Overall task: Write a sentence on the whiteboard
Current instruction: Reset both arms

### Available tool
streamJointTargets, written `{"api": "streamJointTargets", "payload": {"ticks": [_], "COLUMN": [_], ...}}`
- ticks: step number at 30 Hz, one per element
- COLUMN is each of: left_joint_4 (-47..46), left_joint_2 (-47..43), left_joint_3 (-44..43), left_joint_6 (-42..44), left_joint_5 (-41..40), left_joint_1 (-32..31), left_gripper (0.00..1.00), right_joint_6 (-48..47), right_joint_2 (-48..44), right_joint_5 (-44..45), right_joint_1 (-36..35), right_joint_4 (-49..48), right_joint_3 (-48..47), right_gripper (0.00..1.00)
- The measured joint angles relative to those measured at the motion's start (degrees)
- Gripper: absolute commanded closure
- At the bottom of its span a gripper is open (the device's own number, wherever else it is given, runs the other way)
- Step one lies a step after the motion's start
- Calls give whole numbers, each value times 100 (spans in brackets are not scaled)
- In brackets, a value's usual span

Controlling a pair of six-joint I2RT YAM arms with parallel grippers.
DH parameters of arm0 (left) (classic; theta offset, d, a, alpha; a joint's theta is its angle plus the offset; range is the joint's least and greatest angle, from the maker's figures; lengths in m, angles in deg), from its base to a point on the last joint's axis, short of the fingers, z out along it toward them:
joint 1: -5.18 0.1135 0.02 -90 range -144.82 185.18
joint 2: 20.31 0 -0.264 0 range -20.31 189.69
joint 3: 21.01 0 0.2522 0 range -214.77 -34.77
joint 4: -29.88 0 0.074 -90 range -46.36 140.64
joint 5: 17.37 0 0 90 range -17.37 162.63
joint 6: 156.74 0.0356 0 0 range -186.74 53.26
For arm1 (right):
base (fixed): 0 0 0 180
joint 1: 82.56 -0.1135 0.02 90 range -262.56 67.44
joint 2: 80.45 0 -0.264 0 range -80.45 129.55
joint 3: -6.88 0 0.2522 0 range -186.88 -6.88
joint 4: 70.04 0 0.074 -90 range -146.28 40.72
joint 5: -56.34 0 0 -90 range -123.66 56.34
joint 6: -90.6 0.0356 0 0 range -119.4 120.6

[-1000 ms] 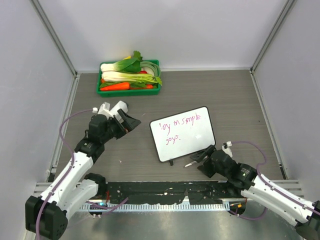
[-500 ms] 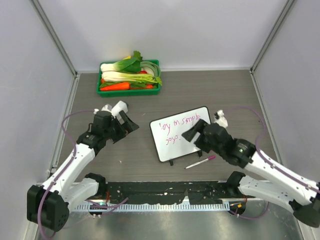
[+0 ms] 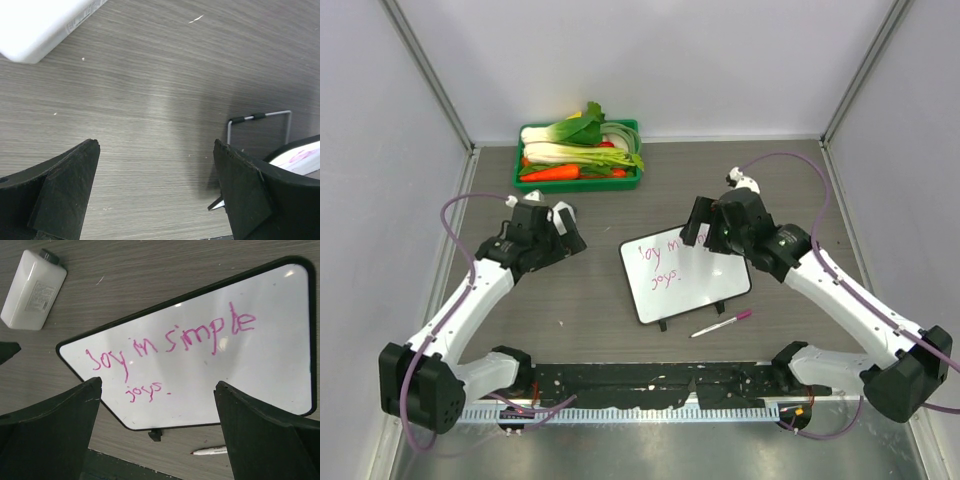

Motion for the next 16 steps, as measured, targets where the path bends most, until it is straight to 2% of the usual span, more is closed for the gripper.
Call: {"api": "streamJointTargets", "payload": {"ticks": [6,16], "left_joint_4": [166,-87], "left_joint_2": [188,-192], "left_joint_3": [-11,-13], "left_joint_6": [238,546], "left_joint_5": [-140,-208], "left_joint_1": [0,0], "left_gripper": [0,1], "right_joint_6": [-205,-483], "right_joint_2": [232,496], "right_joint_5": [-590,-1027], "right_joint_1": [750,1215], "right_joint_4": [-116,-208], "right_joint_3": [24,-37], "right_gripper": [1,1]}}
